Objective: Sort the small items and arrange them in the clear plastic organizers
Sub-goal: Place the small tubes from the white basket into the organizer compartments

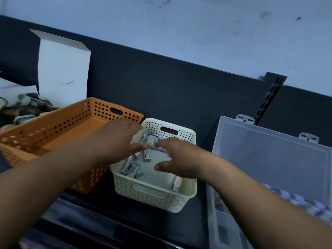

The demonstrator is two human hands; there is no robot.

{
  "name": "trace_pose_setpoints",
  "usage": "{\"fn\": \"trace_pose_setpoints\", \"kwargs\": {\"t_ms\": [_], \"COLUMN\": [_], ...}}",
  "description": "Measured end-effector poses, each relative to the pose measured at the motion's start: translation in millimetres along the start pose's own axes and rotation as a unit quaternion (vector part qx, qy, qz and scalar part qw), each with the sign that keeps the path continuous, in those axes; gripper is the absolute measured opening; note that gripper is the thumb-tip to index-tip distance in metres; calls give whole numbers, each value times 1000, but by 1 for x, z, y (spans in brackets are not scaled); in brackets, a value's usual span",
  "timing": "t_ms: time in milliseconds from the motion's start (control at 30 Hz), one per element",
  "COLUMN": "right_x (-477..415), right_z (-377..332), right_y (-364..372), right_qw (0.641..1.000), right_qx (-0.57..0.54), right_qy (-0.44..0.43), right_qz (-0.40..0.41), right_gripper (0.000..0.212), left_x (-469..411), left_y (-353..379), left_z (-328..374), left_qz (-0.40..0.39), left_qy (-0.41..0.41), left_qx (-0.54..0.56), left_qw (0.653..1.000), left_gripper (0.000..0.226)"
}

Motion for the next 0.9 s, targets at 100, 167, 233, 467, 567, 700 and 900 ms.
{"fn": "trace_pose_setpoints", "kwargs": {"t_ms": [100, 167, 233, 467, 567, 700, 900], "right_x": [-27, -43, -57, -76, -79, -81, -77], "right_z": [-13, -20, -27, -26, -24, -21, -13], "right_y": [11, 18, 26, 43, 44, 45, 50], "right_qw": [999, 998, 996, 992, 991, 992, 989], "right_qx": [-4, -10, -27, -92, -91, -69, -48], "right_qy": [10, 14, 13, 31, 45, 49, 46], "right_qz": [-42, -65, -86, -77, -86, -99, -132], "right_gripper": [71, 69, 64, 71, 67, 54, 83], "left_x": [-6, -9, -11, -14, -15, -14, -13], "left_y": [8, 13, 17, 25, 26, 27, 26], "left_z": [-18, -24, -28, -31, -32, -31, -32], "left_qz": [-16, -23, -27, -36, -40, -43, -49], "left_qy": [7, 16, 19, 26, 28, 27, 27], "left_qx": [3, 19, 41, 85, 97, 114, 127], "left_qw": [1000, 999, 999, 995, 994, 992, 990], "left_gripper": [74, 65, 59, 58, 60, 56, 58]}}
Point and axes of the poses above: each hand's wrist, its own x-axis away from the middle knuckle, its own y-axis out of the palm, z = x × y, the point moved 6 cm from there along -x, towards the middle knuckle, and after that the axes turned 11 degrees about -z, right-handed, at the moved point
